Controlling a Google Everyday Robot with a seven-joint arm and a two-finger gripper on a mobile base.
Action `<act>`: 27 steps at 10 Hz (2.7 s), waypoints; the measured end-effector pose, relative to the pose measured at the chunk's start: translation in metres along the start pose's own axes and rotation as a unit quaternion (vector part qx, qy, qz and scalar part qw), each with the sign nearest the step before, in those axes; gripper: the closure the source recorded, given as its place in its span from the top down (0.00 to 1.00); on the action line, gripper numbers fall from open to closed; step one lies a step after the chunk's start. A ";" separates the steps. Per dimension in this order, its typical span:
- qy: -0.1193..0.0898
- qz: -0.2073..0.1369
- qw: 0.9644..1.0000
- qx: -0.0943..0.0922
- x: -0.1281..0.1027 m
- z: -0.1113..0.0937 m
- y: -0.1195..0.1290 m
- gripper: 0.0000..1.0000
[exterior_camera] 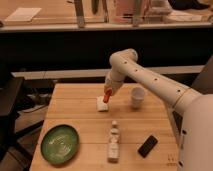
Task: Place the pepper in the ceramic cup
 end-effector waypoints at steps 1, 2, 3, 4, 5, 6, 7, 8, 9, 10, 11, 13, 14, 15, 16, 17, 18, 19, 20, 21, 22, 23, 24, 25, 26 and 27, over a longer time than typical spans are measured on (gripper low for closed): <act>0.001 0.008 1.000 0.002 0.005 -0.006 0.010 0.02; 0.004 0.023 1.000 0.006 0.013 -0.015 0.028 0.02; 0.006 0.032 0.999 0.010 0.017 -0.019 0.034 0.02; 0.008 0.038 0.999 0.013 0.020 -0.021 0.037 0.02; 0.010 0.047 0.999 0.016 0.026 -0.024 0.044 0.02; 0.013 0.058 0.998 0.017 0.032 -0.031 0.055 0.02; 0.015 0.064 0.998 0.018 0.039 -0.035 0.065 0.02; 0.018 0.070 0.997 0.019 0.044 -0.039 0.072 0.02; 0.022 0.079 0.996 0.020 0.051 -0.044 0.081 0.02; 0.024 0.081 0.996 0.021 0.053 -0.045 0.082 0.02; 0.026 0.082 0.996 0.021 0.054 -0.044 0.083 0.02; 0.032 0.088 0.995 0.023 0.062 -0.049 0.101 0.02; 0.035 0.090 0.995 0.023 0.065 -0.051 0.110 0.02; 0.037 0.091 0.995 0.023 0.065 -0.050 0.112 0.02; 0.041 0.091 0.995 0.024 0.065 -0.049 0.111 0.02; 0.044 0.092 0.995 0.024 0.066 -0.049 0.111 0.02; 0.047 0.094 0.994 0.024 0.070 -0.050 0.114 0.02; 0.051 0.095 0.994 0.024 0.074 -0.052 0.118 0.02; 0.053 0.095 0.994 0.024 0.075 -0.052 0.121 0.02; 0.055 0.095 0.994 0.024 0.076 -0.053 0.122 0.02; 0.058 0.095 0.993 0.024 0.077 -0.053 0.122 0.02; 0.061 0.095 0.993 0.024 0.079 -0.053 0.124 0.02; 0.063 0.095 0.993 0.024 0.079 -0.053 0.125 0.02; 0.064 0.095 0.993 0.024 0.079 -0.052 0.125 0.02; 0.067 0.095 0.993 0.024 0.080 -0.052 0.126 0.02; 0.069 0.096 0.993 0.025 0.081 -0.052 0.127 0.02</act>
